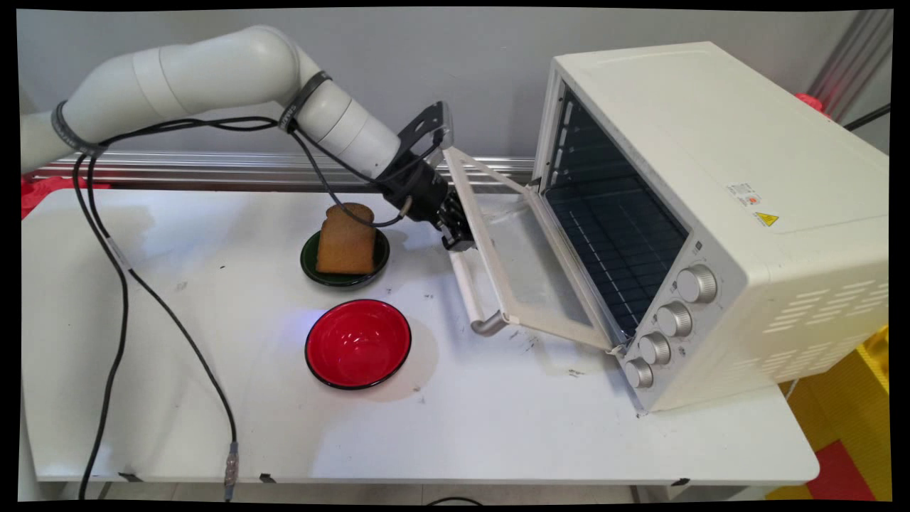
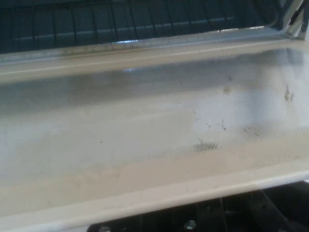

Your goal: Open the oven

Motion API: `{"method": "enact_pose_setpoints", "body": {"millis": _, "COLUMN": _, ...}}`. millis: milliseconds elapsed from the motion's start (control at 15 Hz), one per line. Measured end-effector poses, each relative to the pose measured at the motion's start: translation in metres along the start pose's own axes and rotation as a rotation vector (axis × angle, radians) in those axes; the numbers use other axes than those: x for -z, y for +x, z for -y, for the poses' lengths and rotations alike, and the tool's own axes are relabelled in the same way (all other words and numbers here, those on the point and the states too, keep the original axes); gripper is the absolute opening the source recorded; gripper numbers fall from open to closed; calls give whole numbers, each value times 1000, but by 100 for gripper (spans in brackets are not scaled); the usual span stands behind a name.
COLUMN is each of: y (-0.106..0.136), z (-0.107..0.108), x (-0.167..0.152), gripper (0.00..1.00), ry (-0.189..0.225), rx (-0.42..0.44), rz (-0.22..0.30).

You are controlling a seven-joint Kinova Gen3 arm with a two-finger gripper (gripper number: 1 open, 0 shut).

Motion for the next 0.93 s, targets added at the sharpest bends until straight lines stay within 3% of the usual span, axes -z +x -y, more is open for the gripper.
{"method": "enact_pose_setpoints", "body": {"millis": 933, "y": -41, "z": -2, "x": 2, "gripper": 0, "ry": -29, "rx": -28, "rz": -17}}
